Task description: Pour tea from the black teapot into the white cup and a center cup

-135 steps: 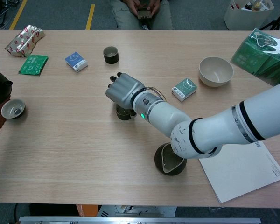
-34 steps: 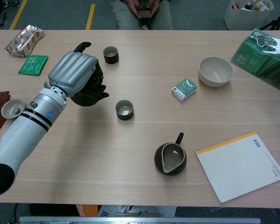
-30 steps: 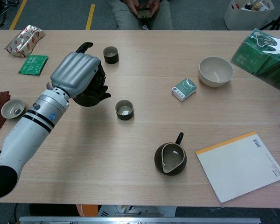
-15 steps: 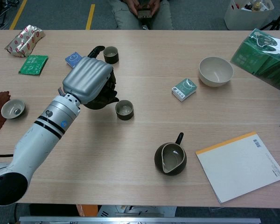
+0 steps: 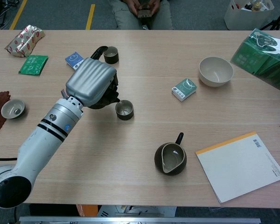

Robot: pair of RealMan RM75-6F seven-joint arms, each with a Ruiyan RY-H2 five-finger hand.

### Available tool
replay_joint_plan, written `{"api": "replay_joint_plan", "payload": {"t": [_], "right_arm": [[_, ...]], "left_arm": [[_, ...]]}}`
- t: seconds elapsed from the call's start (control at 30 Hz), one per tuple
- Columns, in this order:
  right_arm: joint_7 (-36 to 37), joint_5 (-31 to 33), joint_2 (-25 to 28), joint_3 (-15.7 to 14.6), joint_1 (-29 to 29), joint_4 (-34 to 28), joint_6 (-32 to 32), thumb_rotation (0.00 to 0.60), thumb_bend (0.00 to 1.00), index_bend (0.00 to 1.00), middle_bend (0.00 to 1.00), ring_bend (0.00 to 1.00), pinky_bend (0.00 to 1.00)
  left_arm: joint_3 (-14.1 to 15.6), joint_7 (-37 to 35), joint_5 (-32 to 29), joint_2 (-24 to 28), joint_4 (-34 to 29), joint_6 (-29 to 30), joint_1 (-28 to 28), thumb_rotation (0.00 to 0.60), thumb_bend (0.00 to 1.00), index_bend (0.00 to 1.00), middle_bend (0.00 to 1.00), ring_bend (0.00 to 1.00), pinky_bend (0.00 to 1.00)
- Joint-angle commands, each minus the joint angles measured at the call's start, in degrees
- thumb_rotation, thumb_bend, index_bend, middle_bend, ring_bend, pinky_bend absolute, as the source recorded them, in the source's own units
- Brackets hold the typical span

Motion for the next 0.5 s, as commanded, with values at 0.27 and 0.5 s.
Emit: {"api": "replay_joint_plan", "payload": {"t": [0.27, 0.5], "right_arm": [[0.64, -0.06, -0.15, 0.45, -0.35, 0.49, -0.21, 0.6, 0.09, 0.18, 0.15, 0.02, 0.08], [0.91, -0.23, -0.27, 0.75, -0.53, 0.66, -0.23, 0.6, 0.09, 0.18, 0.15, 0.02, 0.08]], "left_arm": [[0.17, 0.67, 0.97, 0.12, 0.74, 0.15, -0.13, 0.6, 0.33, 0.94, 0.99, 0.83, 0.07], [0.31, 1.16, 1.44, 0.48, 0.96, 0.27, -0.04, 0.6, 0.33, 0.94, 0.99, 0.83, 0.07]]}}
